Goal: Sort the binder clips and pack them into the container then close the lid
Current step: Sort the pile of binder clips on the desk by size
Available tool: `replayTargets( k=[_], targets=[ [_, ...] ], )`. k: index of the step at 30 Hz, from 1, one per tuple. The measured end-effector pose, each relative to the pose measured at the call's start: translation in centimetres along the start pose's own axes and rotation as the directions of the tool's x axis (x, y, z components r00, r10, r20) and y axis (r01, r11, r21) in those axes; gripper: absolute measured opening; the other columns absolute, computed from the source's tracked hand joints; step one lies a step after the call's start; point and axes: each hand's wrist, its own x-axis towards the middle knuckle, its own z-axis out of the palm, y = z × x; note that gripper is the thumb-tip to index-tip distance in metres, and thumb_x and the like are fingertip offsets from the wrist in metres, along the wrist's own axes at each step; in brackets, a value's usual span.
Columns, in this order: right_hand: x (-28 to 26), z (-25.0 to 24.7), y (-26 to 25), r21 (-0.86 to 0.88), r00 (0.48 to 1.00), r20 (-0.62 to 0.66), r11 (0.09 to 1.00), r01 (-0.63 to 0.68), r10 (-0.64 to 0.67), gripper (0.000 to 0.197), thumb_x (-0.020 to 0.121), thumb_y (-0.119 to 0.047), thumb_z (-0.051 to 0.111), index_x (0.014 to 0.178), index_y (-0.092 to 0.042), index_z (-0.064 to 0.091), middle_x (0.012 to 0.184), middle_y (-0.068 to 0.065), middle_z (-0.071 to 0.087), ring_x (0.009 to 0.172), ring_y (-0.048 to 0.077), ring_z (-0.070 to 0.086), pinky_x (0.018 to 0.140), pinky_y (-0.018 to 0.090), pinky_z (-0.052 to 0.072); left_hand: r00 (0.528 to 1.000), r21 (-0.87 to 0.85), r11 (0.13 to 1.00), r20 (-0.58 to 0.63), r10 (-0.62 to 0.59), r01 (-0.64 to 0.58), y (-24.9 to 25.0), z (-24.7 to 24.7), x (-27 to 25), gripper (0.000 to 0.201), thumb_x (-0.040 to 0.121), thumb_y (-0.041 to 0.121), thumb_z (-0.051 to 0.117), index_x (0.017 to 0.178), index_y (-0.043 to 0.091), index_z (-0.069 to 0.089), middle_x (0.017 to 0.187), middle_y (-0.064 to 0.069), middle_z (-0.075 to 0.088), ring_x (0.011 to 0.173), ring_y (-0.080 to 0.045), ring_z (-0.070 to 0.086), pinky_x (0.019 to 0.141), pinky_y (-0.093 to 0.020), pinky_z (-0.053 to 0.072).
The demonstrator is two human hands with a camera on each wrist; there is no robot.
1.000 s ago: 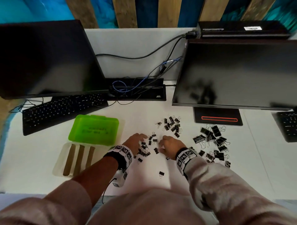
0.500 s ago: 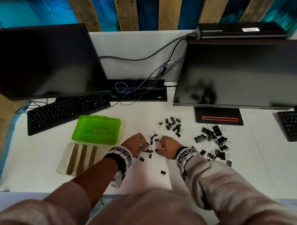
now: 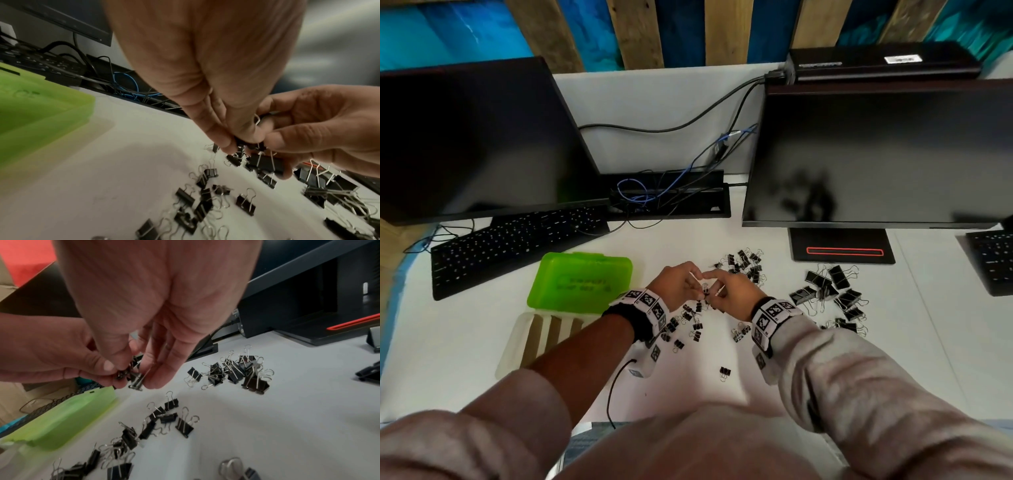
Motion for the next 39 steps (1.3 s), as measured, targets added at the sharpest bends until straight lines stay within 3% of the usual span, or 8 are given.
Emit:
replayTargets(
  k=[7, 10, 15, 18, 24, 28, 33, 39],
  targets=[
    [0.4, -1.1, 0.8, -0.064, 0.998, -0.066, 0.998, -0.017, 0.013, 0.013, 0.085, -0.015, 0.062, 0.095, -0.015, 0.07, 0.092, 0.001, 0.071, 0.074, 0.009, 0.059, 0.075, 0.017, 0.046, 0.999, -0.006, 1.0, 0.034, -0.013, 0.014, 0.5, 0.5, 1.2, 0.059, 0.083, 0.002, 0.062, 0.132, 0.026, 0.039, 0.101, 0.0, 0.07, 0.084, -0.012, 0.066, 0.075, -0.019, 0.049],
    [0.9, -1.9, 1.8, -0.119, 0.993, -0.109, 0.991, -0.054, 0.041, 0.012, 0.085, -0.015, 0.06, 0.092, -0.015, 0.07, 0.093, 0.003, 0.071, 0.075, 0.014, 0.061, 0.077, 0.024, 0.05, 0.999, 0.118, 0.992, 0.027, 0.036, -0.039, 0.6, 1.0, 2.1, 0.053, 0.087, -0.002, 0.051, 0.132, 0.023, 0.041, 0.108, -0.002, 0.066, 0.087, -0.014, 0.063, 0.082, -0.028, 0.052],
    [1.1, -3.6, 4.3, -0.268, 0.957, -0.234, 0.935, -0.233, 0.171, 0.015, 0.084, -0.017, 0.054, 0.091, -0.02, 0.067, 0.1, 0.006, 0.069, 0.088, 0.029, 0.064, 0.081, 0.037, 0.054, 0.999, 0.275, 0.961, 0.031, -0.036, 0.026, -1.1, 1.5, 3.0, 0.056, 0.078, -0.016, 0.041, 0.123, 0.016, 0.054, 0.12, -0.004, 0.055, 0.083, -0.013, 0.053, 0.079, -0.02, 0.046],
    [1.5, -4.1, 5.0, -0.276, 0.951, -0.244, 0.927, -0.253, 0.187, 0.015, 0.085, -0.016, 0.053, 0.089, -0.02, 0.067, 0.1, 0.007, 0.067, 0.088, 0.03, 0.064, 0.08, 0.037, 0.054, 0.998, 0.356, 0.934, 0.052, -0.036, 0.015, -2.1, 1.6, 2.8, 0.052, 0.082, -0.013, 0.042, 0.123, 0.018, 0.053, 0.121, -0.004, 0.052, 0.099, -0.019, 0.056, 0.092, -0.026, 0.046],
    [2.1, -3.9, 5.4, -0.278, 0.966, -0.193, 0.934, -0.223, 0.173, 0.021, 0.086, -0.027, 0.063, 0.105, -0.019, 0.062, 0.115, 0.005, 0.058, 0.097, 0.029, 0.06, 0.087, 0.039, 0.05, 0.992, 0.395, 0.919, 0.122, -0.043, -0.009, -2.7, 2.5, 2.6, 0.063, 0.082, -0.01, 0.048, 0.133, 0.026, 0.043, 0.126, 0.002, 0.041, 0.1, -0.02, 0.056, 0.086, -0.032, 0.051],
    [1.1, -3.9, 5.2, -0.382, 0.976, -0.19, 0.908, -0.172, 0.105, 0.021, 0.09, -0.022, 0.056, 0.111, -0.022, 0.059, 0.122, -0.001, 0.054, 0.1, 0.026, 0.061, 0.083, 0.037, 0.05, 0.983, 0.48, 0.872, 0.183, 0.005, -0.094, -3.1, 3.7, 2.4, 0.053, 0.089, 0.016, 0.058, 0.138, 0.028, 0.04, 0.135, 0.0, 0.037, 0.116, -0.022, 0.045, 0.097, -0.04, 0.044],
    [-1.5, -2.8, 4.8, -0.404, 0.976, 0.19, 0.915, -0.024, 0.109, 0.039, 0.079, -0.033, 0.071, 0.115, -0.026, 0.058, 0.119, -0.001, 0.055, 0.106, 0.019, 0.056, 0.094, 0.038, 0.046, 0.975, 0.376, 0.918, 0.219, 0.048, -0.129, -3.5, 4.5, 1.4, 0.046, 0.083, 0.024, 0.068, 0.126, 0.02, 0.054, 0.133, -0.004, 0.038, 0.116, -0.025, 0.048, 0.1, -0.041, 0.041],
    [-4.0, 0.5, 5.9, -0.407, 0.927, 0.324, 0.912, -0.044, 0.189, 0.093, 0.063, -0.04, 0.081, 0.139, -0.033, 0.026, 0.137, -0.005, 0.033, 0.117, 0.022, 0.053, 0.098, 0.042, 0.045, 0.924, 0.232, 0.969, 0.383, -0.004, -0.092, -3.0, 4.9, -0.8, 0.097, 0.057, 0.014, 0.087, 0.139, 0.023, 0.036, 0.136, -0.001, 0.036, 0.122, -0.018, 0.043, 0.102, -0.029, 0.038]
  ],
)
